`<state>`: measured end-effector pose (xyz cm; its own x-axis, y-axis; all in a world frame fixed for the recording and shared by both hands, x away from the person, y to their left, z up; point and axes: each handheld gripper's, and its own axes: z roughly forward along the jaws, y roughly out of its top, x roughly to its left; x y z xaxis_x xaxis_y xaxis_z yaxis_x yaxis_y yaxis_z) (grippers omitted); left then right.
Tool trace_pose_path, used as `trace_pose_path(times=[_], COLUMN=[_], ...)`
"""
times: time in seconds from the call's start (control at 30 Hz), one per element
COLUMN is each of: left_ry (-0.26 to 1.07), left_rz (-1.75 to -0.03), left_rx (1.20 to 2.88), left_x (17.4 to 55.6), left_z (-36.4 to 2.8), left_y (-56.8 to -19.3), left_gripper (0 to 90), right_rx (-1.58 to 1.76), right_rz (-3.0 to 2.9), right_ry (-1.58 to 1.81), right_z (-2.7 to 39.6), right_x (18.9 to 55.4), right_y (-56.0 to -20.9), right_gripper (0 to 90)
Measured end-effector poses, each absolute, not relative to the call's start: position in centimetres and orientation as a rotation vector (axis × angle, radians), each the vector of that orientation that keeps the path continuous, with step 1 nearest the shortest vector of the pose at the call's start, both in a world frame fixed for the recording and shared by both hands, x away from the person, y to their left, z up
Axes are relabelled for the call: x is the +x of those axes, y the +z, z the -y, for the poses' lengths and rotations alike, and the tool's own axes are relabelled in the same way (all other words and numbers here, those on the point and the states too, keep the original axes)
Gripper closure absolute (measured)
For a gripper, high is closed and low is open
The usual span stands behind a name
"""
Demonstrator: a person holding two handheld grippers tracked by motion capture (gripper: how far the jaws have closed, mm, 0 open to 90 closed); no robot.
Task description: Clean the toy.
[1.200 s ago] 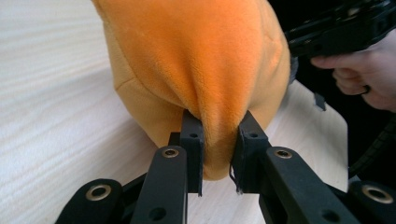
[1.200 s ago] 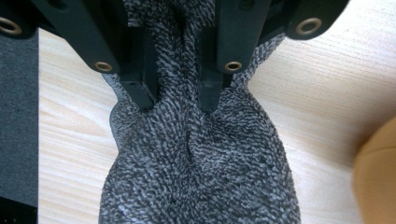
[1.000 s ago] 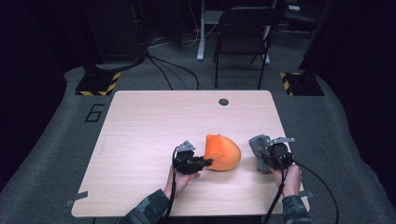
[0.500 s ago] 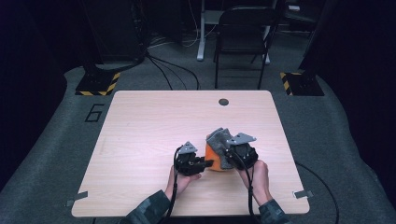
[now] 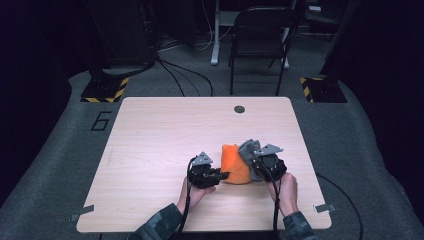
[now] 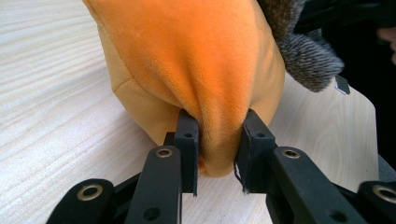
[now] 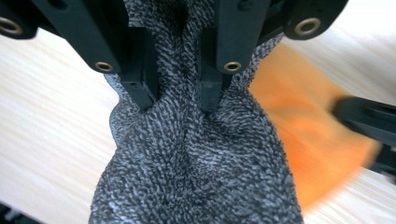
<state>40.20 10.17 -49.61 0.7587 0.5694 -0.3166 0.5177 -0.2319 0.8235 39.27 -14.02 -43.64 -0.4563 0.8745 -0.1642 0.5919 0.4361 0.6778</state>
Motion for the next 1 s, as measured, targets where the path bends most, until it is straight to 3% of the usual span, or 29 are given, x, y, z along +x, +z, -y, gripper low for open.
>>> trace_pose_path(times=[0.13, 0.37, 0.47, 0.67, 0.7, 0.8, 1.0], left_ry=[0.071, 0.071, 0.078, 0.085, 0.089, 0.094, 0.109], left_rz=[-0.826, -0.818, -0.812, -0.803, -0.8, -0.794, -0.782], left_rx=[1.89, 1.889, 1.893, 1.898, 1.898, 1.903, 1.91], left_x=[40.2, 40.2, 40.2, 40.1, 40.1, 40.0, 40.0], left_z=[-10.1, -10.2, -10.2, -10.2, -10.1, -10.0, -10.0], left_y=[-49.6, -49.6, -49.6, -49.6, -49.5, -49.5, -49.5], left_gripper=[72.6, 72.6, 72.6, 72.6, 72.6, 72.6, 72.6], right_rx=[1.289, 1.408, 1.406, 1.389, 1.352, 1.256, 1.084], right_rz=[-2.193, -2.242, -2.248, -2.156, -2.138, -2.158, -2.24], right_ry=[0.713, 0.564, 0.576, 0.685, 0.761, 0.85, 0.939], right_z=[15.1, 16.9, 17.2, 18.0, 17.3, 15.4, 11.4], right_x=[39.8, 41.8, 41.9, 40.7, 39.8, 38.6, 37.1], right_y=[-44.5, -49.2, -49.1, -44.8, -42.6, -40.6, -40.0], right_gripper=[71.9, 71.8, 71.8, 72.0, 71.9, 71.8, 71.2])
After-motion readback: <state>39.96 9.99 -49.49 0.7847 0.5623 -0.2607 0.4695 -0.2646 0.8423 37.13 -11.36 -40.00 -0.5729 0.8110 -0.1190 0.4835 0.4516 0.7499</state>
